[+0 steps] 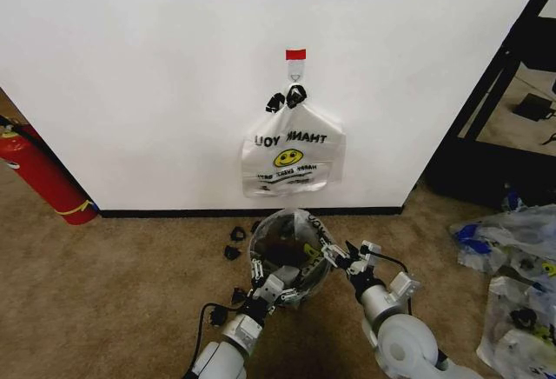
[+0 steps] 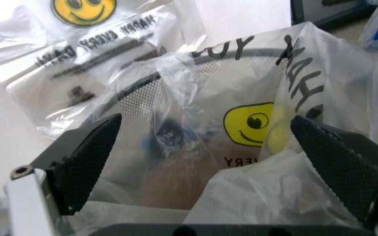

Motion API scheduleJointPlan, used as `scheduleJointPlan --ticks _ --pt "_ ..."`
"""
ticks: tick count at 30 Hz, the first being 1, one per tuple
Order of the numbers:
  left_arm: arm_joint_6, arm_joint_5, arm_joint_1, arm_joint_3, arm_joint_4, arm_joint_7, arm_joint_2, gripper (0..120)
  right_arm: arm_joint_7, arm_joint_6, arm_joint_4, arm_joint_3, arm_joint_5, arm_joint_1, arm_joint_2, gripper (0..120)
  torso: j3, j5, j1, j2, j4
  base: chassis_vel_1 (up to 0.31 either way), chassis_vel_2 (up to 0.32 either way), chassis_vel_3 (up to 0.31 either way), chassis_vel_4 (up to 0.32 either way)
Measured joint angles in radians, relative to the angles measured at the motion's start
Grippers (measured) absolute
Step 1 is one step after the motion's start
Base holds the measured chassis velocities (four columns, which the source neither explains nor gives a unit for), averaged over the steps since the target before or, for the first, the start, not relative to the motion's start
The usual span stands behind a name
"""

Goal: Pick up the garbage bag from the wall and place it over the trash bin.

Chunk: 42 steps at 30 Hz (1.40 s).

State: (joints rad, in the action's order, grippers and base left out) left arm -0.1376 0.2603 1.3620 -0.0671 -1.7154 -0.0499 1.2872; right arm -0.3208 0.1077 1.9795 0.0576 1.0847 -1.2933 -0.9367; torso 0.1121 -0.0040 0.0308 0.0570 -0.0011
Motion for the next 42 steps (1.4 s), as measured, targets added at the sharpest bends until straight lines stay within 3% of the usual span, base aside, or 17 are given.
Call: scheduleJointPlan --ticks 5,8,10,12,15,20,25,28,33,42 --pt "-0.004 -0.006 0.015 -0.004 -0.034 -0.005 -0.002 100 0.056 0.019 0.001 -0.002 -0.001 0.000 0.004 100 0.000 0.0001 0.000 0.000 0.0001 0.000 0.000 0.000 0.000" --pt "-0.007 -0.032 0.042 -0.013 -0.109 -0.005 -0.016 100 0.249 0.073 -0.042 -0.005 -0.030 0.000 0.018 100 0.000 0.0002 0.000 0.000 0.0002 0.000 0.000 0.000 0.000" --pt "-0.011 -0.088 0.066 -0.021 -0.202 -0.003 -0.033 100 0.501 0.156 -0.123 0.004 -0.092 0.016 0.028 100 0.000 0.0000 0.000 0.000 0.0000 0.000 0.000 0.000 0.000" --pt "-0.011 -0.118 0.074 -0.026 -0.233 0.001 -0.039 100 0.576 0.185 -0.146 0.009 -0.115 0.024 0.028 100 0.000 0.0002 0.000 0.000 0.0000 0.000 0.000 0.000 0.000" --pt "-0.010 -0.252 0.094 -0.045 -0.338 0.026 -0.054 100 0.704 0.254 -0.156 0.033 -0.191 0.038 0.017 100 0.000 0.0000 0.000 0.000 0.0003 0.000 0.000 0.000 0.000" --pt "0.021 -0.424 0.106 -0.105 -0.447 0.029 -0.053 100 0.580 0.285 -0.063 0.090 -0.395 0.013 -0.024 100 0.000 -0.0003 0.000 0.000 0.0001 0.000 0.000 0.000 0.000" --pt "0.110 -0.543 0.133 -0.247 -0.578 -0.058 0.008 100 0.427 0.240 0.064 0.323 -0.740 -0.087 -0.108 100 0.000 0.0000 0.000 0.000 0.0001 0.000 0.000 0.000 0.000" --pt "0.124 -0.550 0.142 -0.299 -0.611 -0.071 0.030 100 0.404 0.231 0.102 0.390 -0.761 -0.126 -0.131 100 0.000 -0.0002 0.000 0.000 -0.0002 0.000 0.000 0.000 0.000" --pt "0.077 -0.569 0.182 -0.422 -0.658 -0.041 0.055 100 0.413 0.213 0.176 0.526 -0.748 -0.236 -0.199 100 0.000 -0.0001 0.000 0.000 0.0002 0.000 0.000 0.000 0.000" --pt "0.081 -0.540 0.255 -0.480 -0.707 0.005 0.086 100 0.326 0.252 0.244 0.561 -0.803 -0.353 -0.306 100 0.000 -0.0001 0.000 0.000 0.0000 0.000 0.000 0.000 0.000"
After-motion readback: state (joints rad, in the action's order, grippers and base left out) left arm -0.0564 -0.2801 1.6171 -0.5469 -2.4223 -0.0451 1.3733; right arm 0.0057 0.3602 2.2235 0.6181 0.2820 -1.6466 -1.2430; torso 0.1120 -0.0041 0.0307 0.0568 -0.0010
